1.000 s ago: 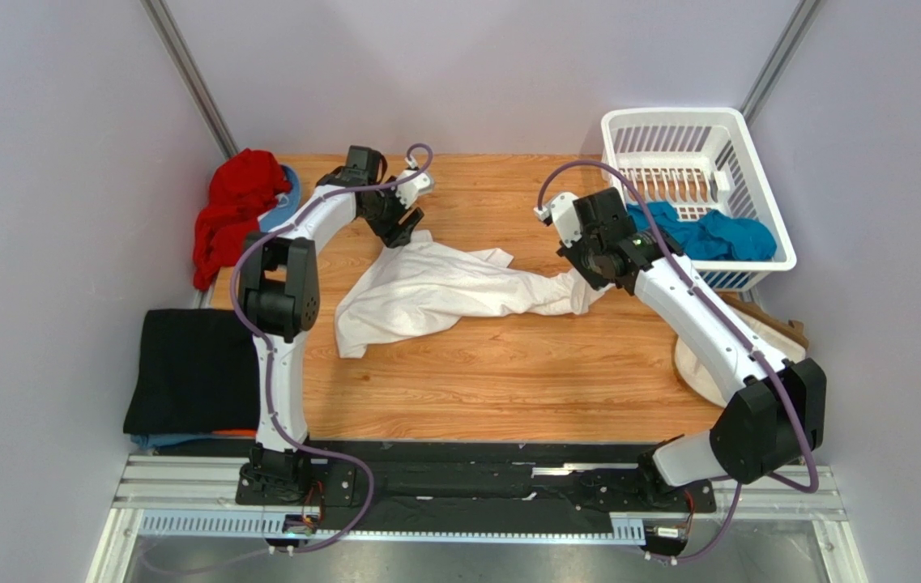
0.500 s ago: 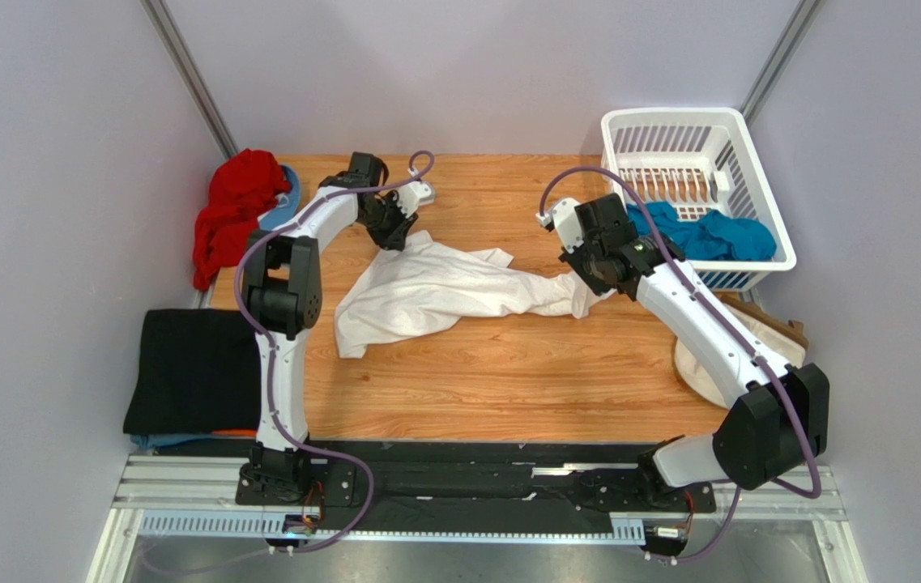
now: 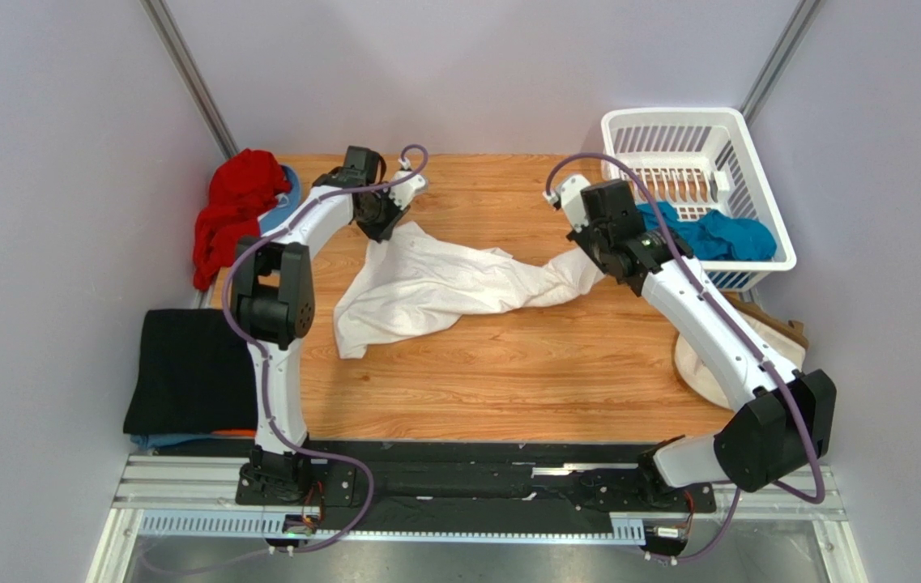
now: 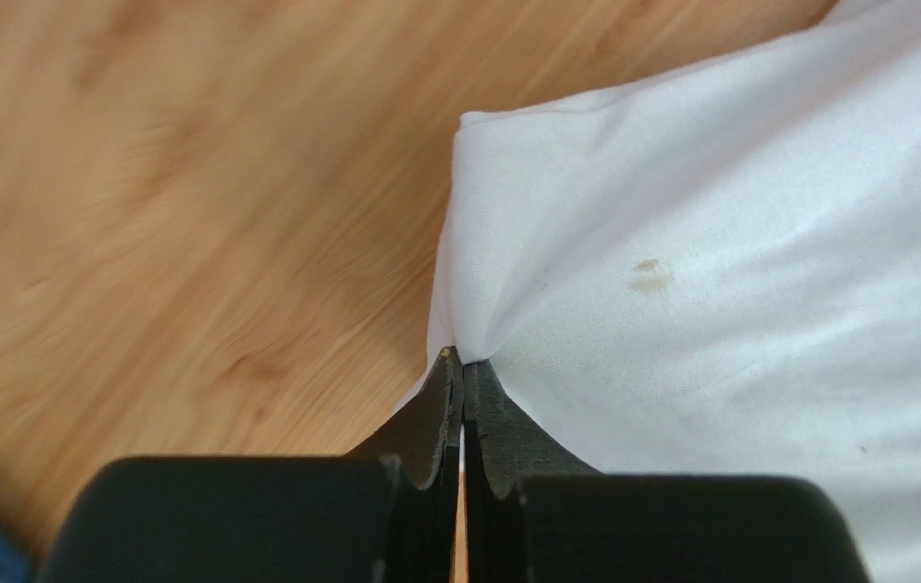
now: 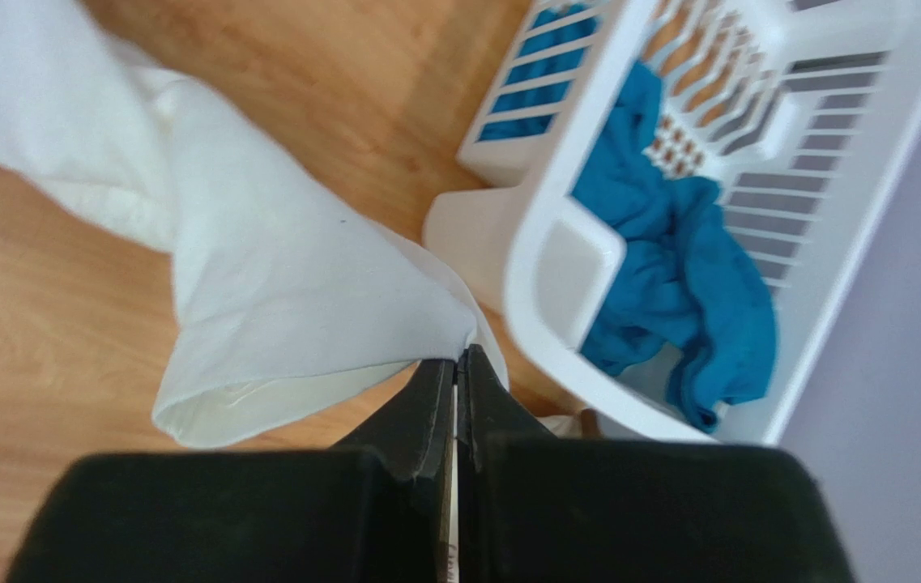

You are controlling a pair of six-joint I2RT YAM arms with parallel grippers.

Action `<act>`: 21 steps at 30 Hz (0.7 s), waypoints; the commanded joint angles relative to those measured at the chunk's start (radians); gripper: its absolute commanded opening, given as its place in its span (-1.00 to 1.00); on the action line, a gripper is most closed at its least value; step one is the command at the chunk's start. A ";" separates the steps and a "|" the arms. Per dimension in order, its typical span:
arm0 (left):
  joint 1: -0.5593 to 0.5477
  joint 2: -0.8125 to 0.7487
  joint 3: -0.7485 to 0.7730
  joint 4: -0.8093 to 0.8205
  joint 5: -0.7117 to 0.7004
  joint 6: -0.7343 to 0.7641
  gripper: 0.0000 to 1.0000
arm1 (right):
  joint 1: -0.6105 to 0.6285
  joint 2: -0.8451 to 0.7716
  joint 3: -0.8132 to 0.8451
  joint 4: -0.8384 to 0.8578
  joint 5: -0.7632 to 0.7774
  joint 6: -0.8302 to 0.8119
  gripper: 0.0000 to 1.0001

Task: Fold and stack the t-shirts
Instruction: Flatten the tshirt out

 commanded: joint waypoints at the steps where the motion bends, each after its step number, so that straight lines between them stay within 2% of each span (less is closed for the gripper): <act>1: 0.005 -0.290 -0.020 0.132 -0.200 -0.090 -1.00 | -0.021 -0.004 0.197 0.201 0.176 -0.103 -1.00; 7: 0.005 -0.491 0.041 0.134 -0.329 -0.136 -1.00 | -0.050 0.058 0.421 0.293 0.250 -0.224 -1.00; 12: 0.005 -0.571 0.115 0.114 -0.392 -0.147 -1.00 | -0.067 0.124 0.589 0.328 0.268 -0.293 -1.00; 17: 0.005 -0.645 0.089 0.134 -0.461 -0.149 -1.00 | -0.076 0.129 0.643 0.374 0.264 -0.313 -1.00; 21: 0.005 -0.738 0.023 0.151 -0.435 -0.162 -1.00 | -0.076 0.102 0.685 0.376 0.241 -0.279 -1.00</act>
